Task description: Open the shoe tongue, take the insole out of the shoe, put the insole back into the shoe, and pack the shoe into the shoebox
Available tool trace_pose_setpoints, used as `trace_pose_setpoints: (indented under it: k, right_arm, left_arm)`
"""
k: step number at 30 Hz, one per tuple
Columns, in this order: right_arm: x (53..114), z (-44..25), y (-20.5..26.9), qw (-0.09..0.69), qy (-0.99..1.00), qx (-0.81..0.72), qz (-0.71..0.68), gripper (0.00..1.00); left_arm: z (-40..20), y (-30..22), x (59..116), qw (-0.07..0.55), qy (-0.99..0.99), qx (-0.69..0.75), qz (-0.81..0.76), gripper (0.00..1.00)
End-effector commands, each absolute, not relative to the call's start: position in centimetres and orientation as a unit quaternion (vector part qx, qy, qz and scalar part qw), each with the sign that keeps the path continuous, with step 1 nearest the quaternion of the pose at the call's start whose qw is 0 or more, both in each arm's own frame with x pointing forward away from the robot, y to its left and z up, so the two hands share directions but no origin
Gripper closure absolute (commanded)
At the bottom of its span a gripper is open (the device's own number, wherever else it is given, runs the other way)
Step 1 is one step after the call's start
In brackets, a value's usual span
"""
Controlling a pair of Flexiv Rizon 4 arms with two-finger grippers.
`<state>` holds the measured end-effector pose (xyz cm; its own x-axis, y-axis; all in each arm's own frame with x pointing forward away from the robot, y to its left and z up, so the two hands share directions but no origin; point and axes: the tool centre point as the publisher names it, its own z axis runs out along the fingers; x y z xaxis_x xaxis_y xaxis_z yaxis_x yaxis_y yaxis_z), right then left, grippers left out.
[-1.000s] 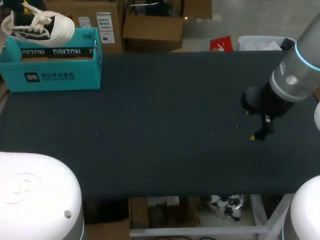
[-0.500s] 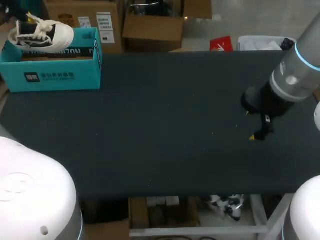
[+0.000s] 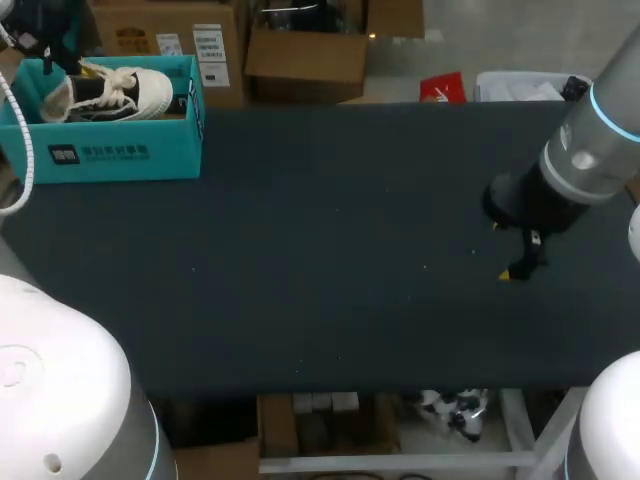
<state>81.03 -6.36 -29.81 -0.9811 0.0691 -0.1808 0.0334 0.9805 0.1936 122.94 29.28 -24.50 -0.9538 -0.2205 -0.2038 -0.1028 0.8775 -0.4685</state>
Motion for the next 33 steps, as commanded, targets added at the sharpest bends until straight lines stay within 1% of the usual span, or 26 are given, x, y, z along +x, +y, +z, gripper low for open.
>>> trace_pose_setpoints:
  k: [1, 10, 11, 12, 13, 14, 23, 28, 33]
  right_arm:
    - [81.0, -29.8, -6.4, 0.093, 0.991, 0.026, 0.095, 0.0]
    - [81.0, -29.8, -6.4, 0.093, 0.991, 0.026, 0.095, 0.0]
    - [81.0, -29.8, -6.4, 0.093, 0.991, 0.026, 0.095, 0.0]
    - [81.0, -29.8, -6.4, 0.093, 0.991, 0.026, 0.095, 0.0]
    - [81.0, -29.8, -6.4, 0.093, 0.991, 0.026, 0.095, 0.0]
    - [81.0, -29.8, -6.4, 0.093, 0.991, 0.026, 0.095, 0.0]
    - [81.0, -29.8, -6.4, 0.093, 0.991, 0.026, 0.095, 0.0]
    - [81.0, -29.8, -6.4, 0.093, 0.991, 0.026, 0.095, 0.0]
    - [81.0, -29.8, -6.4, 0.093, 0.991, 0.026, 0.095, 0.0]
  left_arm:
    - [-25.6, 29.4, 124.3, -0.056, 0.968, -0.046, -0.241, 1.0]
    - [-28.6, 28.3, 123.8, -0.088, 0.973, -0.061, -0.203, 1.0]
    - [-28.9, 28.2, 123.9, -0.088, 0.974, -0.065, -0.197, 0.68]
    - [-29.0, 28.2, 123.8, -0.089, 0.975, -0.064, -0.195, 0.29]
    - [-29.0, 28.2, 123.8, -0.087, 0.975, -0.066, -0.193, 0.08]
    - [-28.7, 28.2, 123.6, -0.083, 0.976, -0.067, -0.192, 0.0]
    - [-22.3, 27.4, 120.5, -0.04, 0.975, -0.055, -0.213, 0.0]
    - [-19.0, 25.8, 116.4, -0.013, 0.981, -0.049, -0.188, 0.0]
    - [-17.2, 23.9, 112.2, 0.002, 0.985, -0.043, -0.166, 0.0]
